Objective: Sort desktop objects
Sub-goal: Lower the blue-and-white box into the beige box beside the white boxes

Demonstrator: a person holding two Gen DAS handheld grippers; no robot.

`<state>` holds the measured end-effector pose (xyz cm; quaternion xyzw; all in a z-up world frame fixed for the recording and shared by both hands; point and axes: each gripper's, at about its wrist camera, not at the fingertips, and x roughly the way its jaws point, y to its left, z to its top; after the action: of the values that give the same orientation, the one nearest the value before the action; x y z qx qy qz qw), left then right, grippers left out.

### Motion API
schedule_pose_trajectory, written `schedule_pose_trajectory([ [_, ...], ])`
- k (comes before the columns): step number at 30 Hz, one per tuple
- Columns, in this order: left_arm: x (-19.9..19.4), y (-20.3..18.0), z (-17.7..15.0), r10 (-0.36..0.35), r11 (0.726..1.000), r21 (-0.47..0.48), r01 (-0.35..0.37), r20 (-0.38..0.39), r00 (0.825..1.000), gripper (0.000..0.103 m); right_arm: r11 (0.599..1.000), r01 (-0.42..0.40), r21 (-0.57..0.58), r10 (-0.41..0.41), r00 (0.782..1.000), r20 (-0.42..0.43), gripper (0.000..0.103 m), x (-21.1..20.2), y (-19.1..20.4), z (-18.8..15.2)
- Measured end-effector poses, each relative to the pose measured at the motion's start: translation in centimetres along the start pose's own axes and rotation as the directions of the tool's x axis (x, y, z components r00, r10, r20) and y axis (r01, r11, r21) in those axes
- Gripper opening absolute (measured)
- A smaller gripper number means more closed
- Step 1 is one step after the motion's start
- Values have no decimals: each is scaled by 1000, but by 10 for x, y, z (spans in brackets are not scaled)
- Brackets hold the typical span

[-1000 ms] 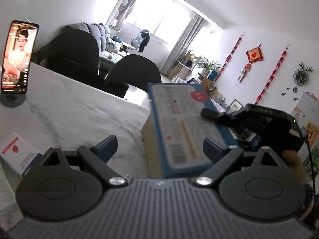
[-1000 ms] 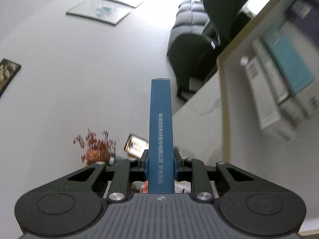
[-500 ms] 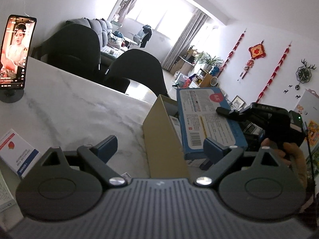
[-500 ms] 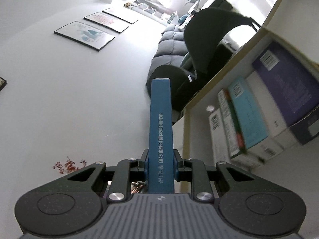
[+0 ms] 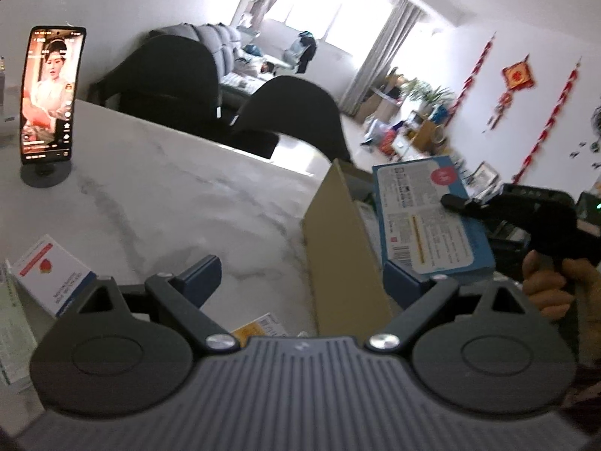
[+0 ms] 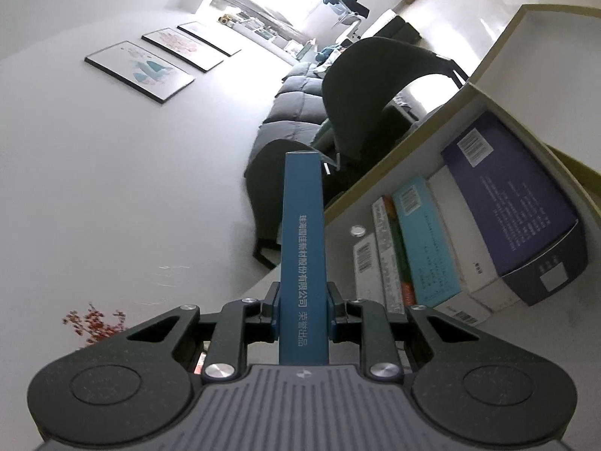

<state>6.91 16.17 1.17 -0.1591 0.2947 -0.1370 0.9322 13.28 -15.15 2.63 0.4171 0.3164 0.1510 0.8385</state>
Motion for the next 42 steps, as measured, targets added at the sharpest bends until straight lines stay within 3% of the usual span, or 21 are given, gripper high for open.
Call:
schedule_pose_trajectory([
  [8,-6,-7,-2,76,996,49,-74,-25,997,94,995,80,-52,-82,996,-33,25,26,5,-11],
  [22,-11,-4,-5,108,993,53,-106,-37,993,95,976,185,-112,-190,981,-34,27,52,22,-24],
  [33,-15,0,-7,199,979,54,-196,-61,978,95,973,204,-109,-213,973,-84,35,67,22,-37],
  [42,-17,5,-9,209,977,46,-206,-64,976,95,975,199,-96,-210,971,-112,40,70,24,-41],
])
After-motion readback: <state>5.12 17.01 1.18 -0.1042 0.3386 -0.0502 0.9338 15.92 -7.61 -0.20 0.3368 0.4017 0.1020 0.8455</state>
